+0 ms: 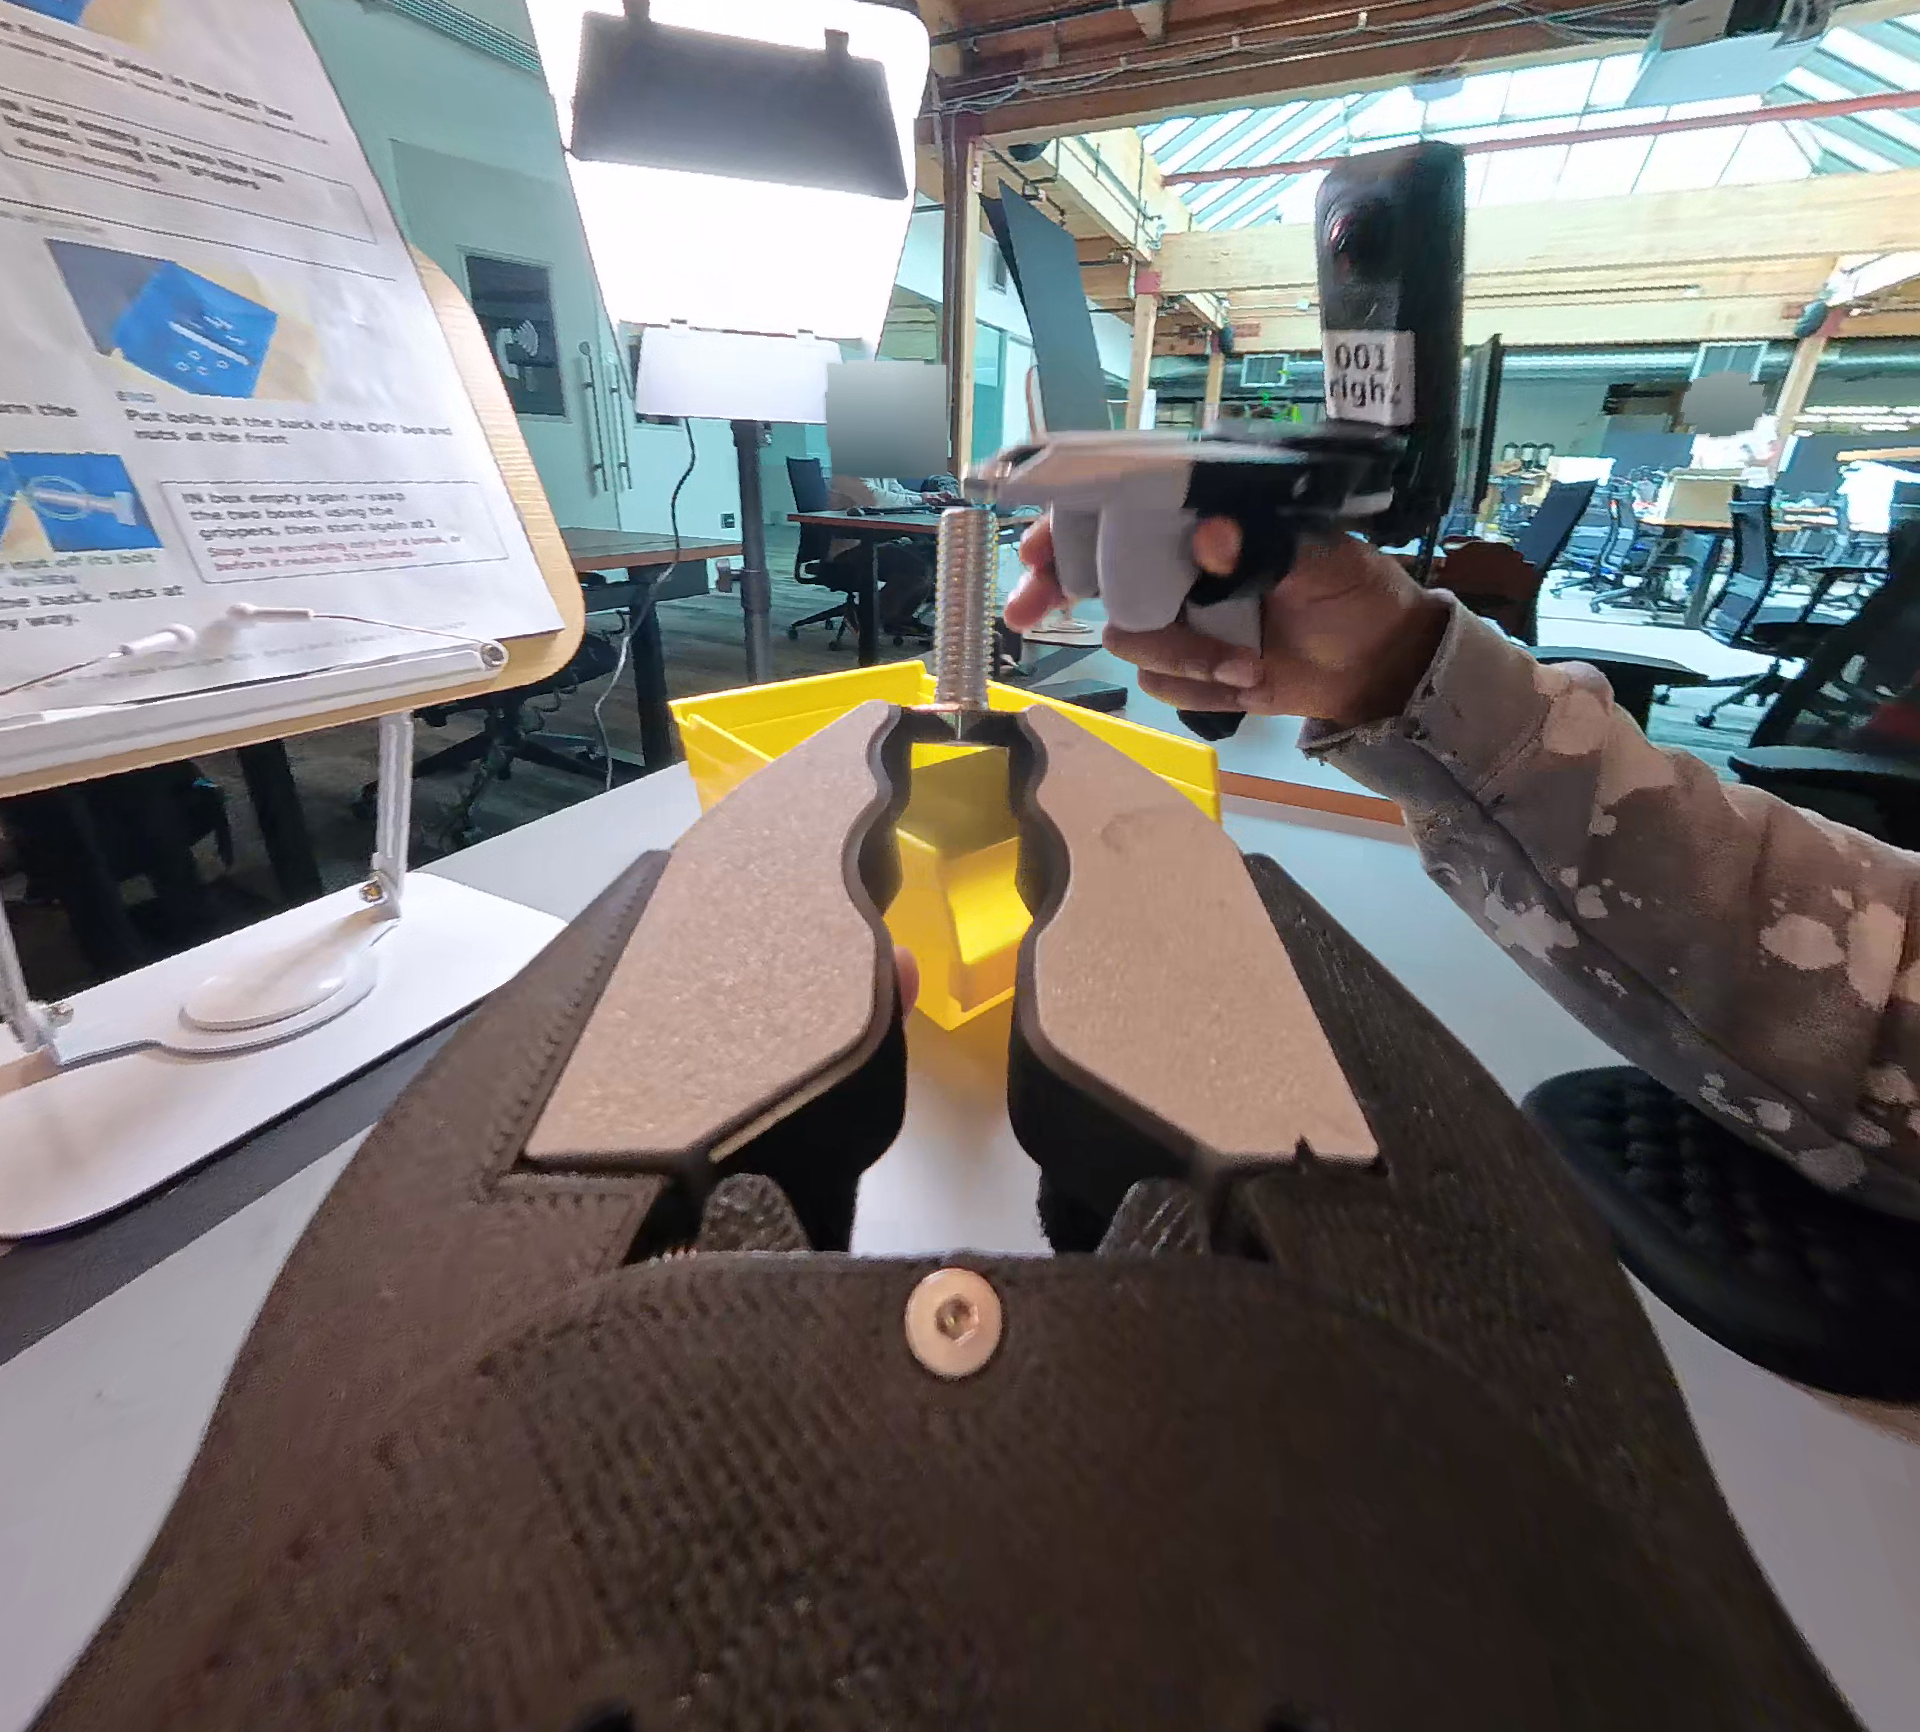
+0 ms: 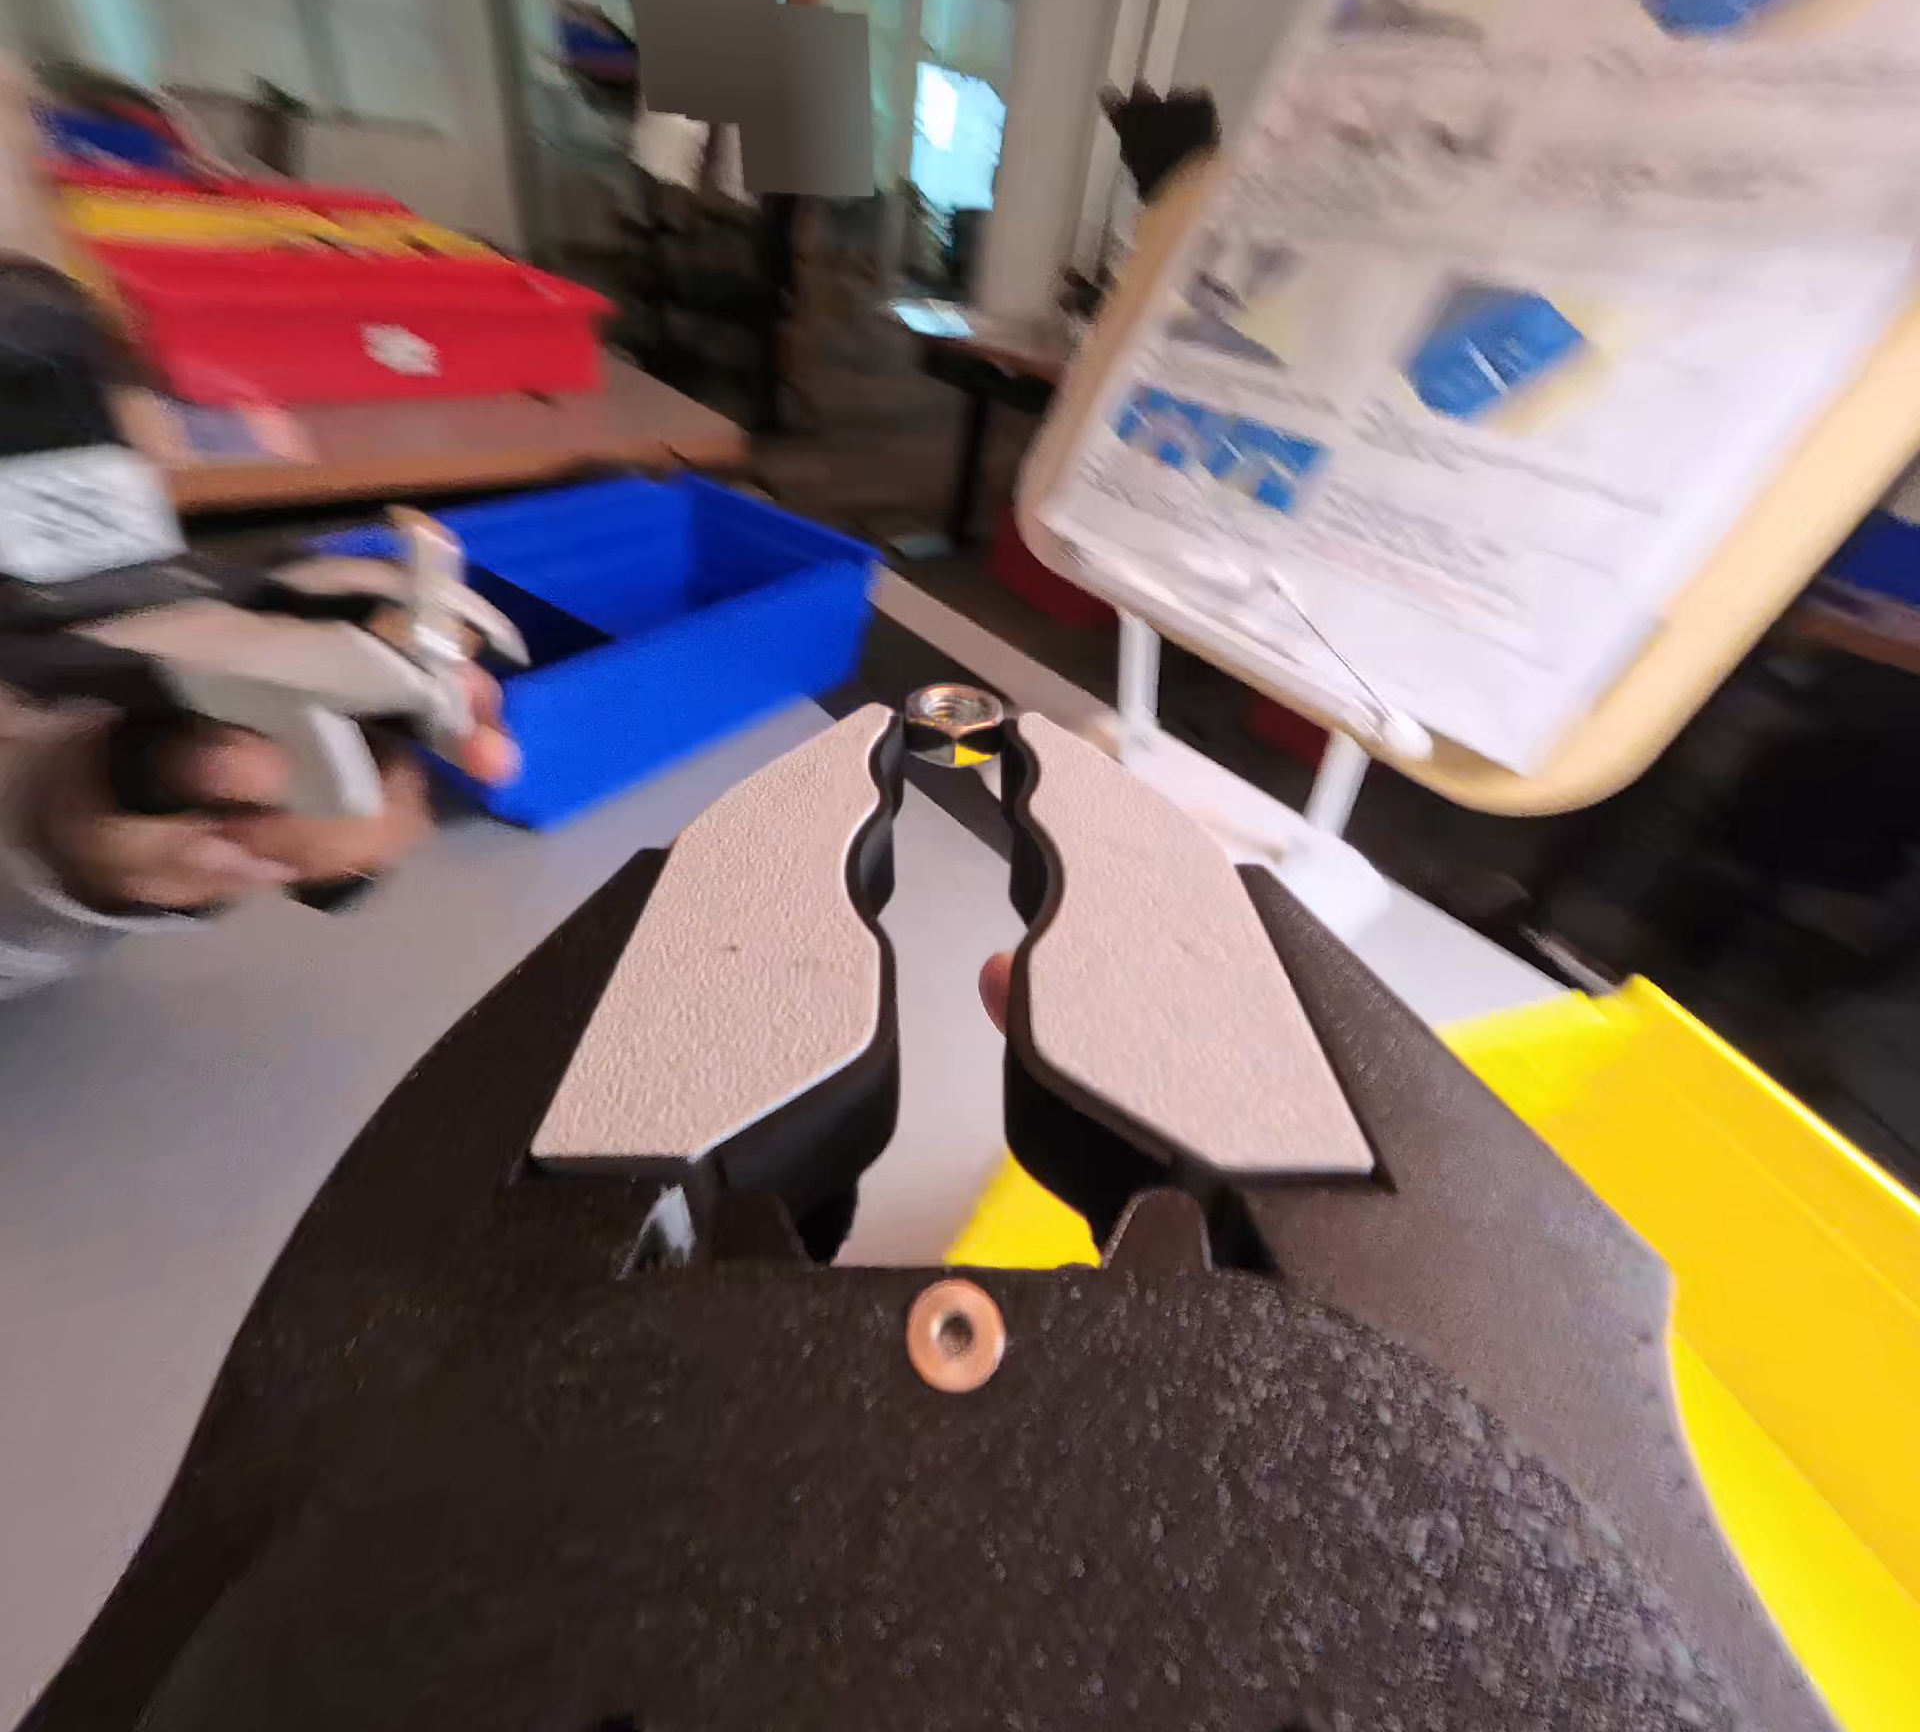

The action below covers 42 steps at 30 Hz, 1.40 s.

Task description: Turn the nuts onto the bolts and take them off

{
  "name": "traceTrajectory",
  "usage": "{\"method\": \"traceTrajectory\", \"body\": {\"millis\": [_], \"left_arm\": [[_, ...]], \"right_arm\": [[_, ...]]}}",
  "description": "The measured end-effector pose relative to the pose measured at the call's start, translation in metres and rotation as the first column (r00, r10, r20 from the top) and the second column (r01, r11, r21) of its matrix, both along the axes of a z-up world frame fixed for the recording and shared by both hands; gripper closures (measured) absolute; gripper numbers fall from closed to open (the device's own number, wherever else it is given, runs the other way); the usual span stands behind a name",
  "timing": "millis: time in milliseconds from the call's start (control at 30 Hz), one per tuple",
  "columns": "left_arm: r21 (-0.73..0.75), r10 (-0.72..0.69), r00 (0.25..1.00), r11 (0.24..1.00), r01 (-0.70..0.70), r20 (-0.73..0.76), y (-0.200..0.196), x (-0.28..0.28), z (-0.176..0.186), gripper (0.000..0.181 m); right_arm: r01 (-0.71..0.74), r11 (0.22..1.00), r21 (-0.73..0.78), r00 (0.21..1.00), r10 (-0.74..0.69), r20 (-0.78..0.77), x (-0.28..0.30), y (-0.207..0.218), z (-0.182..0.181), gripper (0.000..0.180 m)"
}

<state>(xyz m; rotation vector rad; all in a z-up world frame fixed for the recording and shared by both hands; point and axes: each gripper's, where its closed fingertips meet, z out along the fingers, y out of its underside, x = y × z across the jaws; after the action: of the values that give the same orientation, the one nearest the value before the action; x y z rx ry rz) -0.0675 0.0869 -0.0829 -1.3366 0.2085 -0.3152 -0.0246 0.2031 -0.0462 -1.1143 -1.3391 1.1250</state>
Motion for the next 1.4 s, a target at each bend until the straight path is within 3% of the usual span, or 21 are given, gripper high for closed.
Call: {"method": "traceTrajectory", "body": {"millis": [100,267,433,533,633,700,800,933,1000,1067,1167,1400], "left_arm": [[0.0,0.019,1.0,1.0,-0.019,0.0,0.0,-0.007,0.0,0.162],[-0.001,0.033,0.999,0.999,-0.033,-0.012,0.0,-0.012,0.0,0.162],[-0.015,0.034,0.999,0.999,-0.035,-0.019,0.002,-0.013,-0.003,0.162],[-0.033,0.033,0.999,0.999,-0.034,-0.035,0.004,-0.011,-0.007,0.162],[-0.05,0.029,0.998,0.998,-0.032,-0.054,0.006,-0.009,-0.011,0.162],[-0.064,0.028,0.997,0.997,-0.032,-0.066,0.008,-0.009,-0.016,0.162],[-0.1,0.02,0.997,0.995,-0.027,-0.07,0.011,-0.009,-0.023,0.162],[-0.187,0.004,0.996,0.982,-0.02,-0.087,0.017,-0.009,-0.037,0.162],[-0.244,-0.014,0.995,0.97,-0.01,-0.097,0.019,-0.008,-0.047,0.162],[-0.308,-0.045,0.992,0.952,0.008,-0.114,0.021,-0.005,-0.058,0.162],[-0.413,-0.106,0.982,0.91,0.031,-0.159,0.022,0.001,-0.077,0.162],[-0.546,-0.174,0.924,0.837,-0.044,-0.341,0.019,0.008,-0.109,0.162]], "right_arm": [[0.187,0.982,0.021,0.969,-0.188,0.162,0.005,0.059,-0.047,0.162],[0.313,0.945,-0.092,0.897,-0.262,0.355,0.01,0.111,-0.121,0.162],[0.435,0.898,0.067,0.665,-0.371,0.648,0.025,0.147,-0.197,0.162],[0.441,0.879,0.183,0.535,-0.421,0.732,0.033,0.16,-0.215,0.162],[0.392,0.896,0.208,0.417,-0.375,0.828,0.044,0.159,-0.242,0.161],[0.393,0.898,0.198,0.43,-0.37,0.824,0.044,0.159,-0.239,0.16],[0.387,0.91,0.149,0.5,-0.343,0.795,0.042,0.152,-0.222,0.144],[0.338,0.939,0.066,0.747,-0.311,0.587,0.022,0.127,-0.145,0.142],[0.2,0.978,0.056,0.877,-0.205,0.434,0.009,0.09,-0.097,0.145],[-0.017,0.991,0.134,0.941,-0.03,0.337,0.002,0.033,-0.064,0.149],[-0.266,0.913,0.309,0.912,0.135,0.387,-0.002,-0.044,-0.059,0.153],[-0.472,0.696,0.541,0.786,0.055,0.615,-0.027,-0.099,-0.114,0.152]]}}
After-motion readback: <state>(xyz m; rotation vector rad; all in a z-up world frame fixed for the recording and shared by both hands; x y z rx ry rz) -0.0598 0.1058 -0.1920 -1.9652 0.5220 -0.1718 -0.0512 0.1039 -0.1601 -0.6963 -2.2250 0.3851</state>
